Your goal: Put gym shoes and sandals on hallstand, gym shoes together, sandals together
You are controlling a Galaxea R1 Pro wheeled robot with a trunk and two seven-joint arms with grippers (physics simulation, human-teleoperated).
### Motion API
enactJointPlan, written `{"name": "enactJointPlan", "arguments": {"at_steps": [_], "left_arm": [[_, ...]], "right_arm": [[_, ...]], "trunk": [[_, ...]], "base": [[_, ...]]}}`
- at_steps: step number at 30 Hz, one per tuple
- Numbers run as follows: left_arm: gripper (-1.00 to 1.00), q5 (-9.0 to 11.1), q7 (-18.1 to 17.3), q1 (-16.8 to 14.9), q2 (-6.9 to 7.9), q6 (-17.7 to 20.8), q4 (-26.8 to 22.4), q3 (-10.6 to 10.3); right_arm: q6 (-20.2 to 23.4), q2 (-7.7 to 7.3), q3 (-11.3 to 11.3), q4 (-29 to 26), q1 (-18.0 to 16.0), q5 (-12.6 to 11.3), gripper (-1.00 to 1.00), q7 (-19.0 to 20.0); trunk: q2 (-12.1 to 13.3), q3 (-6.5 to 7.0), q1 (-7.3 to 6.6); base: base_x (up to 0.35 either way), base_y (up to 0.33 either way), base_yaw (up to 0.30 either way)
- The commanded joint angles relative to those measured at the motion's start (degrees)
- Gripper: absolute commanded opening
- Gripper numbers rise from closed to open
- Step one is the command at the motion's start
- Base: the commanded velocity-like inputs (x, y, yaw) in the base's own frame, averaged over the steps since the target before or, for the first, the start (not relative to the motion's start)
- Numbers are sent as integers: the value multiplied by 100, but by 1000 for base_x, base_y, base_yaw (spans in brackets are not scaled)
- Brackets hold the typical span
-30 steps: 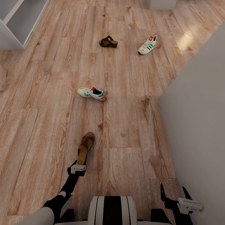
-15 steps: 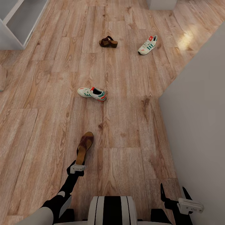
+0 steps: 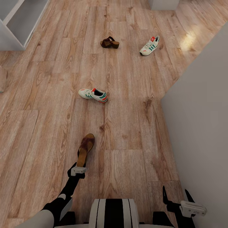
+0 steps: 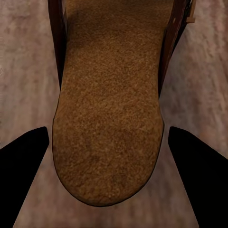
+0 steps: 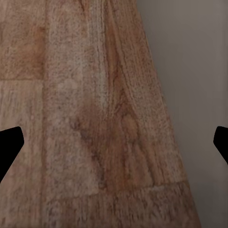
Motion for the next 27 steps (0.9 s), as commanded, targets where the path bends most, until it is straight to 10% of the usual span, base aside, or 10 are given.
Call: {"name": "enactJointPlan", "arguments": {"at_steps": [1,27], "left_arm": [[-100,-2,-3,0,-1,0,0,-1],[-100,-2,-4,0,1,0,0,0]], "right_arm": [[-1,0,-1,0,0,0,100,0],[-14,0,-7,0,0,0,100,0]], "trunk": [[0,2,0],[0,200,0]], "base": [[0,0,-12],[0,0,-60]]}}
